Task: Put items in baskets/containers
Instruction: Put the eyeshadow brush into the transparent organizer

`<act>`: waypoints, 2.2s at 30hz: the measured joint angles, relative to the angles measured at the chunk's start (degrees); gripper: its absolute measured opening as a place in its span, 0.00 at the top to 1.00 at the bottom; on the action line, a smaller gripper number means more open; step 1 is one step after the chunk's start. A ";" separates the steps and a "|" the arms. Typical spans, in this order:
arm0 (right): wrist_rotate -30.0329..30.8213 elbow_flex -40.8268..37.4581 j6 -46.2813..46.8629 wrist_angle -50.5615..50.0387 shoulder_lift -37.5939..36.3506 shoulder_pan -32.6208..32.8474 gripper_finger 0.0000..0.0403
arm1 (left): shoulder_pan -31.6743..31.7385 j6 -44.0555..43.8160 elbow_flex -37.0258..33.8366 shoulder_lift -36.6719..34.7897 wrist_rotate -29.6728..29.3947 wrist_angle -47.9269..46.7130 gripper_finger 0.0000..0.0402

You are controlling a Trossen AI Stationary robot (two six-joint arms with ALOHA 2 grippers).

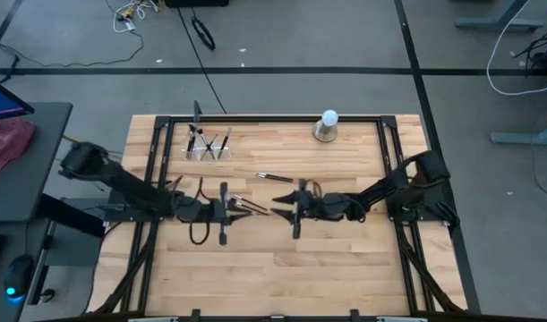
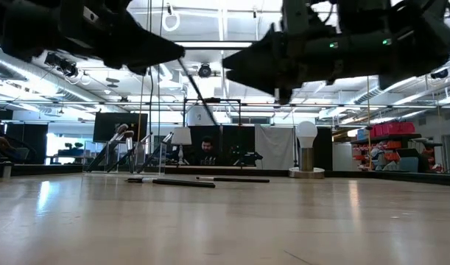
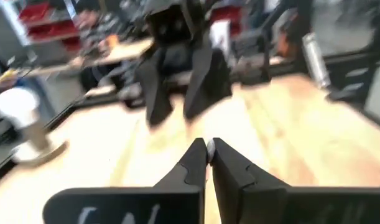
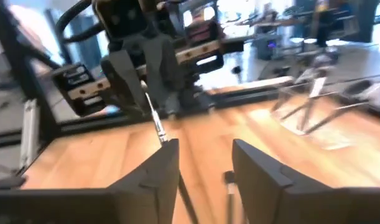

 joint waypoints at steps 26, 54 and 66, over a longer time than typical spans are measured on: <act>1.67 -3.90 4.85 1.94 -0.79 0.48 0.59 | 49.14 -1.13 32.61 -19.74 7.90 -90.84 0.96; 1.74 -3.90 4.96 1.96 -0.79 0.48 0.59 | 68.39 0.53 25.22 -13.09 26.30 -85.72 0.94; 1.72 -3.90 4.80 1.96 -0.79 0.48 0.59 | 68.37 0.19 25.22 -8.10 19.49 -83.04 0.77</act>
